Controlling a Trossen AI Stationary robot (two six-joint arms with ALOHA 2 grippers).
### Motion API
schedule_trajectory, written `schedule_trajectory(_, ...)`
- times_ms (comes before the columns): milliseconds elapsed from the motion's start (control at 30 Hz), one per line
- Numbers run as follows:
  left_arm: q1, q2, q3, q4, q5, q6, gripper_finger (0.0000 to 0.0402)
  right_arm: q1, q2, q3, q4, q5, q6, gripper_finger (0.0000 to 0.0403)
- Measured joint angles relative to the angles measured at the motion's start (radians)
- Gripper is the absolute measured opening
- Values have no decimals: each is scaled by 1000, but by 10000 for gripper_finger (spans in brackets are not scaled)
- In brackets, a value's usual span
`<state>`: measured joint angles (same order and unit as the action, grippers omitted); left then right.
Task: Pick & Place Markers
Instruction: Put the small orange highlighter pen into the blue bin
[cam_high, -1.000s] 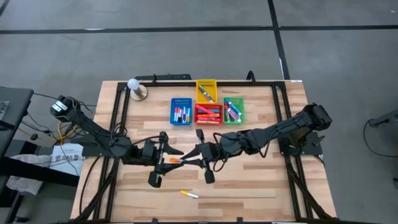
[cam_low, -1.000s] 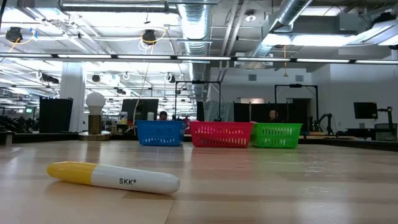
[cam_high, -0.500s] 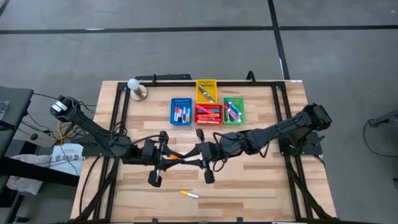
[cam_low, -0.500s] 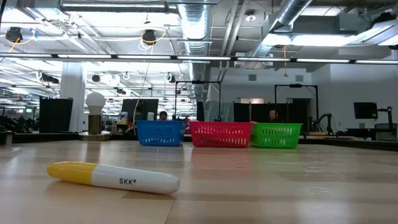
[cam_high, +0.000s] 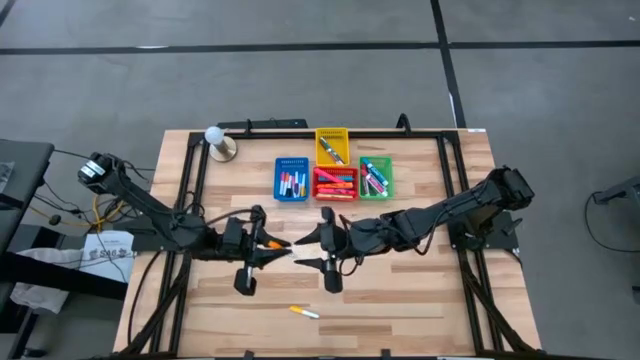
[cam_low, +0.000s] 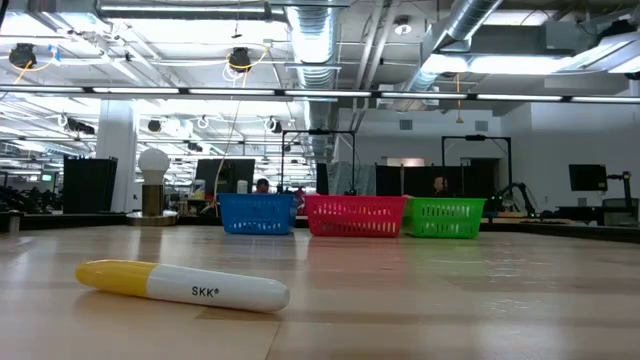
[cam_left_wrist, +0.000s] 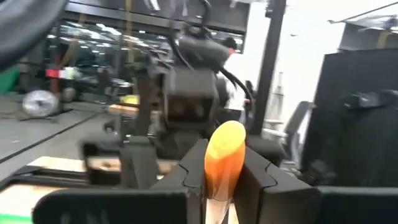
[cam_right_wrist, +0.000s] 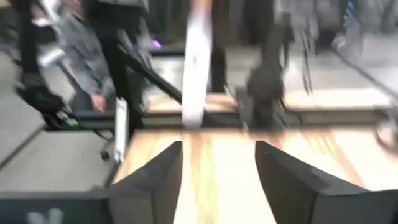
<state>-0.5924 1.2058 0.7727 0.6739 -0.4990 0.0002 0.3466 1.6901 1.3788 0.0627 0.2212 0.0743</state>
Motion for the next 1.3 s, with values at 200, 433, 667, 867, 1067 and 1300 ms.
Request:
schedule_trajectory(200,0,-99,0,-159,-200,-14,48,-22,0,-1,-318,81,159,228)
schedule_trajectory(433,151,-139,0,-398,-287,-141,43,-59,-1,-82,-527,94,299,216)
schedule_trajectory(667,490,-112,0,-609,-52,-325,53,-113,-1,-164,-548,70,194,189)
schedule_trajectory(867,785,-29,0,-658,170,-389,42,-205,-1,-174,-550,69,90,167)
schedule_trajectory(1067,968,139,0,-657,366,-489,53,-317,-1,-174,-549,48,103,148)
schedule_trajectory(1300,992,269,0,-648,453,-557,43,-386,-1,-174,-549,-55,134,132)
